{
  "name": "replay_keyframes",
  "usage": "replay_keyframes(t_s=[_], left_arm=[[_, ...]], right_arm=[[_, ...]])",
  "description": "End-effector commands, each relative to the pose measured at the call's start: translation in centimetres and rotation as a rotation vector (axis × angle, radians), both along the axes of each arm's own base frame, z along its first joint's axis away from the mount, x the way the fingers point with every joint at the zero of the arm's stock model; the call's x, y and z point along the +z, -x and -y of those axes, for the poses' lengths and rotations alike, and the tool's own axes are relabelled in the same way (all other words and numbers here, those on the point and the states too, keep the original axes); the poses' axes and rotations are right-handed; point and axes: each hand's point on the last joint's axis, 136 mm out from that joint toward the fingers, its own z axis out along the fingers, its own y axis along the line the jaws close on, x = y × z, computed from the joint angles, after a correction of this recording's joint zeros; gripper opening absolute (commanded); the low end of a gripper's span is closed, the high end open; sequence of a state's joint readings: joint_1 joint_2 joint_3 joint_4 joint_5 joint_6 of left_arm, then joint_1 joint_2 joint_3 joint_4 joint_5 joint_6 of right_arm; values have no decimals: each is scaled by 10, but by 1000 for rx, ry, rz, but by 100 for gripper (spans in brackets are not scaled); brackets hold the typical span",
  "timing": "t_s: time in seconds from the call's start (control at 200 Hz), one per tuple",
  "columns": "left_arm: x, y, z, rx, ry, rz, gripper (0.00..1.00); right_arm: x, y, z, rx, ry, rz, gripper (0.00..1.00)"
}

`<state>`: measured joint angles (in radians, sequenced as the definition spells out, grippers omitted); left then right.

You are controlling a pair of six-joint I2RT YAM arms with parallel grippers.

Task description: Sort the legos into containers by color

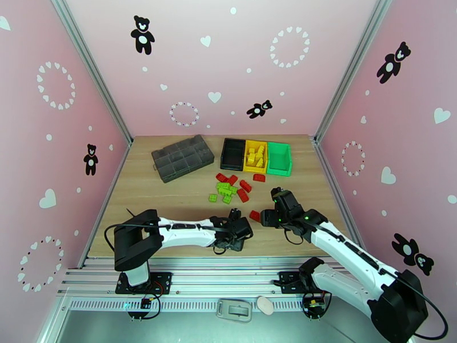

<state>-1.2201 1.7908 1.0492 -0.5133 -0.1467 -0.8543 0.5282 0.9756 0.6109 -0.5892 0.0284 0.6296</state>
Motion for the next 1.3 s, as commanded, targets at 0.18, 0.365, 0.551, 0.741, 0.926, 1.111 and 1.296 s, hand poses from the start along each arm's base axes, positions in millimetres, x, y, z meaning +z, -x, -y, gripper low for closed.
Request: replay_keyframes(t_s=[0.18, 0.365, 0.551, 0.741, 0.926, 1.111, 1.296], left_arm=[[18, 3, 3, -13, 20, 24, 30], [44, -17, 1, -20, 38, 75, 28], [72, -63, -3, -9, 70, 129, 28], [105, -140, -10, 31, 101, 205, 28], [133, -213, -1, 56, 161, 255, 28], [141, -280, 5, 102, 183, 279, 28], [144, -337, 5, 170, 213, 306, 29]], right_arm=[[-2, 4, 4, -14, 8, -2, 66], [3, -4, 2, -21, 3, 24, 68], [13, -25, -23, 11, -90, 31, 68], [29, -61, -47, 25, -202, 41, 67], [46, -102, -62, 22, -311, 57, 64], [65, -139, -74, 26, -344, 79, 63], [80, -164, -78, 19, -345, 109, 63]])
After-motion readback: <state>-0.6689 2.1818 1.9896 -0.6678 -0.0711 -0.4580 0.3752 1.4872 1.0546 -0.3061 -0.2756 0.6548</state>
